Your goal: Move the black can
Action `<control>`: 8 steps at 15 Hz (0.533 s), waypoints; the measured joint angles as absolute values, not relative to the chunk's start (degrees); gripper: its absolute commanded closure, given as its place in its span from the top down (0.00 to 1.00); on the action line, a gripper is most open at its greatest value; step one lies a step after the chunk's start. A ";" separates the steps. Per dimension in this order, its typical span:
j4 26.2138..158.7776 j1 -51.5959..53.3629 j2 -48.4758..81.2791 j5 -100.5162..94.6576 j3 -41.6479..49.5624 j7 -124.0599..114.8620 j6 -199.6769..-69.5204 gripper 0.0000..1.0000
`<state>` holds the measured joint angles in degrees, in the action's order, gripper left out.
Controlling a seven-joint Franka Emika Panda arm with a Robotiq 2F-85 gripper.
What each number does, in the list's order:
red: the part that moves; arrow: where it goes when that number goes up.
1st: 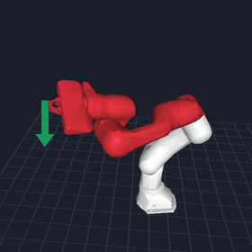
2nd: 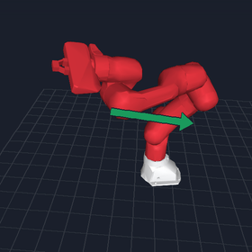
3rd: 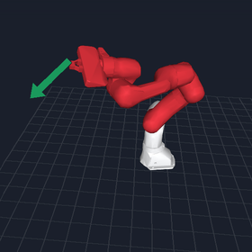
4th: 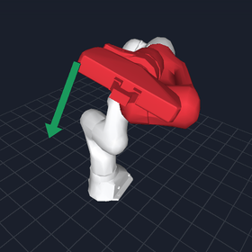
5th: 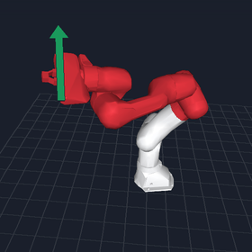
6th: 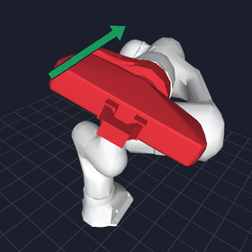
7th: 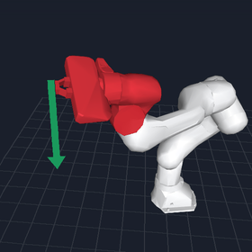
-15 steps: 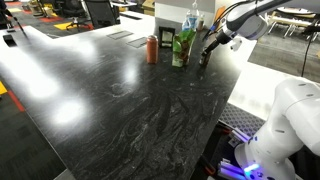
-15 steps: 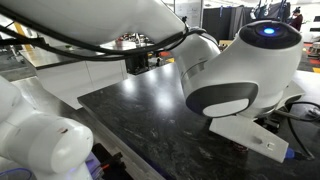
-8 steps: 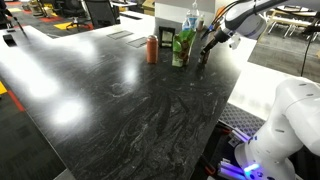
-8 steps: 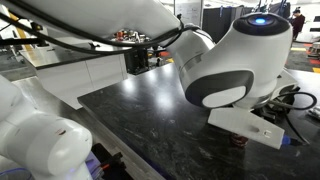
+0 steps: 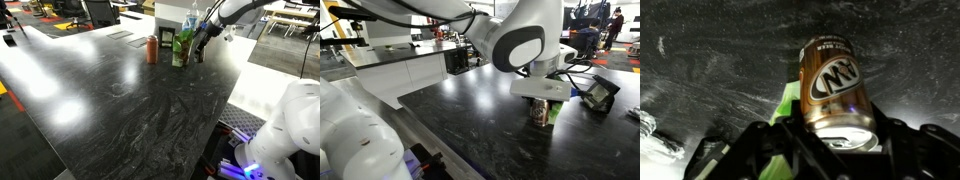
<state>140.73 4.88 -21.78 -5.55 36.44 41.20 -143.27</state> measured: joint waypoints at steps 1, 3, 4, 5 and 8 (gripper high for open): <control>140.74 4.09 -22.07 -5.54 34.03 41.23 -143.16 0.37; 140.66 3.78 -22.32 -4.92 30.57 42.01 -143.39 0.37; 140.58 3.85 -22.29 -4.12 29.23 42.89 -143.57 0.37; 140.49 4.02 -22.19 -2.85 28.07 44.33 -143.73 0.37; 139.90 5.76 -21.50 2.57 26.32 50.67 -143.79 0.37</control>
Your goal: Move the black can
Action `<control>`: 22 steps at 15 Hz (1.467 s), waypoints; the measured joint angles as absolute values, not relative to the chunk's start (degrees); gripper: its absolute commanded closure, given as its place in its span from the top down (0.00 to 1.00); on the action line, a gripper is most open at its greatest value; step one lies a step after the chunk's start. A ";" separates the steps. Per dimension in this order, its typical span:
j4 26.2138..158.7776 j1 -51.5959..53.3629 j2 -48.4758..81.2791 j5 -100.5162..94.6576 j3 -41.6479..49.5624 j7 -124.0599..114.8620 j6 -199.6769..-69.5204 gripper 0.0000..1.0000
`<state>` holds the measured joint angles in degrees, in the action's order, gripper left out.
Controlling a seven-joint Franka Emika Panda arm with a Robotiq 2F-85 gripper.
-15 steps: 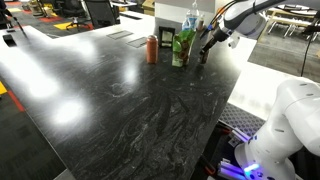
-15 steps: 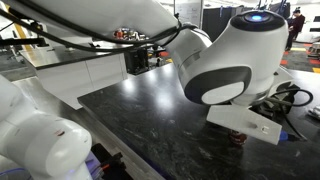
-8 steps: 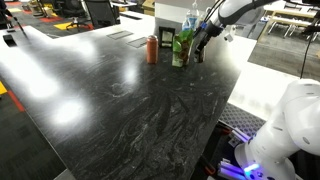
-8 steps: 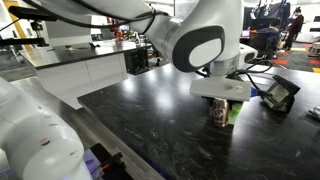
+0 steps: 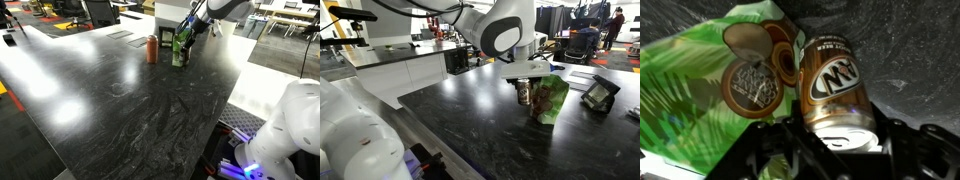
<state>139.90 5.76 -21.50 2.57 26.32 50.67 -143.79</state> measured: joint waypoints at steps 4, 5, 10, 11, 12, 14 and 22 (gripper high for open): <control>137.90 8.82 -18.37 11.86 26.16 61.69 -143.97 0.37; 137.13 9.28 -17.17 14.14 26.16 64.65 -143.98 0.37; 132.45 9.82 -9.35 26.17 25.00 79.04 -143.68 0.37; 131.42 9.59 -7.52 28.19 24.36 81.38 -143.49 0.37; 130.35 9.11 -5.74 29.87 23.46 83.29 -143.19 0.37; 128.17 7.37 -2.52 32.01 21.00 86.00 -142.34 0.37; 122.17 -0.82 3.97 32.56 12.08 87.87 -138.89 0.94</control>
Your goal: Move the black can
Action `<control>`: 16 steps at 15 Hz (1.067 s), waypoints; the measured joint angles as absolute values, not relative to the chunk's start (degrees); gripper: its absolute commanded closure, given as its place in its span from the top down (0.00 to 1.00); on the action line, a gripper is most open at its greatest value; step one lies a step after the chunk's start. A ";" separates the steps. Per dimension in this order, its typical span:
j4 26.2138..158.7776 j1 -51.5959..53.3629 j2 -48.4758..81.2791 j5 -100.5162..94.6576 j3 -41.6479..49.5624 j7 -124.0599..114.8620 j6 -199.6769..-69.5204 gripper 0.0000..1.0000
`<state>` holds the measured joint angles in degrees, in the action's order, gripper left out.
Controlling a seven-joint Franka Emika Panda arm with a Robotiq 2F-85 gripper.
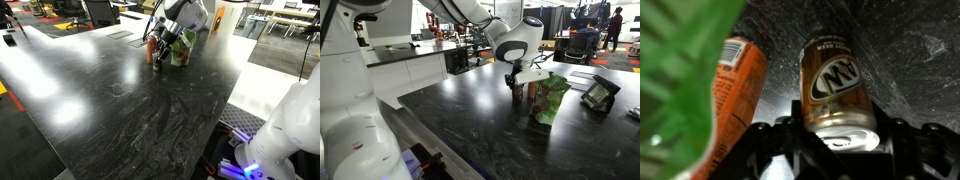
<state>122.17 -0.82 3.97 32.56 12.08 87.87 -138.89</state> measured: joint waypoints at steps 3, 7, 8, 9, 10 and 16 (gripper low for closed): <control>121.11 -2.62 4.16 32.33 10.64 87.88 -138.10 1.00; 120.52 -3.90 3.51 28.19 10.11 86.57 -136.19 1.00; 120.53 -4.16 3.11 25.56 10.11 85.06 -135.66 1.00; 120.53 -4.46 2.58 22.72 10.12 83.19 -134.93 1.00; 120.59 -4.77 1.86 19.84 10.13 81.12 -134.18 1.00; 120.62 -6.23 -4.96 6.05 10.22 72.91 -124.46 1.00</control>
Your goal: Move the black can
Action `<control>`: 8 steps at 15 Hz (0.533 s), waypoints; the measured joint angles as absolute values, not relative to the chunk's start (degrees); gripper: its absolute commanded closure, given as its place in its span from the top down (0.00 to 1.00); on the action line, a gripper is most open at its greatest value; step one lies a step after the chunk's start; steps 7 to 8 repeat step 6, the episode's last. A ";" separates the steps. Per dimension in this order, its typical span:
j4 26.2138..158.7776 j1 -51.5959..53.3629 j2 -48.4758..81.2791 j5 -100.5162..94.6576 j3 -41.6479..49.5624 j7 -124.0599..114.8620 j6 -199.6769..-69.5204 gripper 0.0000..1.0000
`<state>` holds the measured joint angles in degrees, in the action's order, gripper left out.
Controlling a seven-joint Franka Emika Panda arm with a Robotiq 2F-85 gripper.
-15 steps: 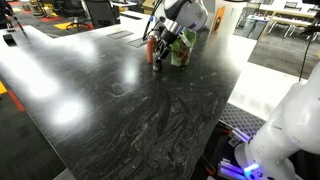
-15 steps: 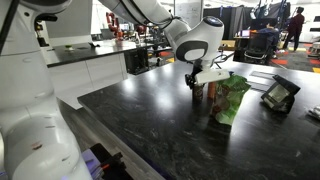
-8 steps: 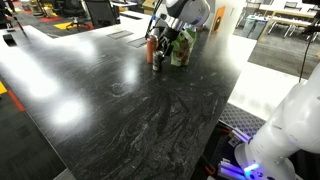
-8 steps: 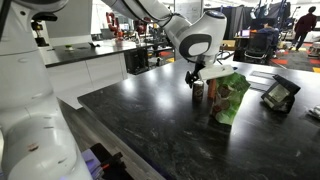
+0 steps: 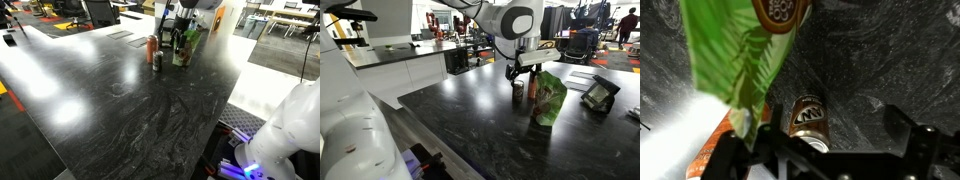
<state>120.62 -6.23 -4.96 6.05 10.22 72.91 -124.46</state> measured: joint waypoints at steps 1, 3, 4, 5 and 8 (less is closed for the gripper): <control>120.58 -6.26 -6.35 4.79 10.22 72.69 -123.10 1.00; 120.48 -6.26 -9.32 2.80 10.22 72.67 -121.57 1.00; 120.36 -6.26 -10.74 1.96 10.22 72.67 -121.05 1.00; 120.28 -6.25 -12.18 1.22 10.23 72.67 -120.75 1.00; 120.22 -6.24 -13.47 0.54 10.23 72.67 -120.55 1.00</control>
